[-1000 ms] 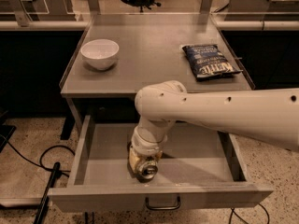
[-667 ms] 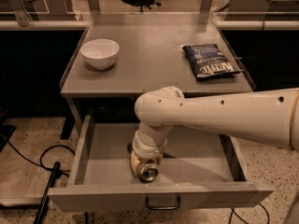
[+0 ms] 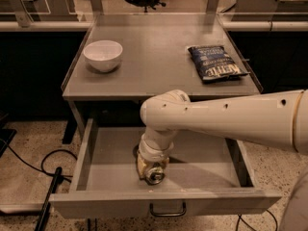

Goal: Place 7up can into top drawer

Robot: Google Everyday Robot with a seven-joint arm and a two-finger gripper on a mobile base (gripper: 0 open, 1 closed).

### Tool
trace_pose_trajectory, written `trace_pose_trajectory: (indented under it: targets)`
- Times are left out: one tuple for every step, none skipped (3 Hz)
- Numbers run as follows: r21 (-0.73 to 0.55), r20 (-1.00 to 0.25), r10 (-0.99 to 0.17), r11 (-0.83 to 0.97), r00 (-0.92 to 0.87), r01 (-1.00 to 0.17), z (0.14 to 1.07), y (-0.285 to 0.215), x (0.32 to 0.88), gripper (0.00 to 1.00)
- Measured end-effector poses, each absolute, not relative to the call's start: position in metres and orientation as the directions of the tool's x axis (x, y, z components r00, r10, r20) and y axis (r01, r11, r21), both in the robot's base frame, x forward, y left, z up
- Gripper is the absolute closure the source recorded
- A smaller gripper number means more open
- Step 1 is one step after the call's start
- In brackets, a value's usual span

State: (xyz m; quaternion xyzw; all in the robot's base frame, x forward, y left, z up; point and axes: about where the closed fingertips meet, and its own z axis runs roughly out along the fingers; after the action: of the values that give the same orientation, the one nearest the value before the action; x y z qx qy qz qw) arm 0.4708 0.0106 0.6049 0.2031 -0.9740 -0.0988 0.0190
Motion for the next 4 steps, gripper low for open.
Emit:
trace_pose_trajectory:
  targets:
    - [0.200,-0.003,-0.399,0.898,-0.917,-0.392,0.6048,0.0106,0.4708,0.49]
    - [0.200,-0.003,-0.399,0.898,-0.917,-0.392,0.6048,0.0106,0.4708,0.26]
    - [0.200,-0.003,-0.399,0.898,-0.917,-0.392,0.6048,0.0106,0.4708,0.05]
    - [0.200,-0.003,-0.400,0.898,-0.917,-0.392,0.6048,0.0106,0.4706,0.00]
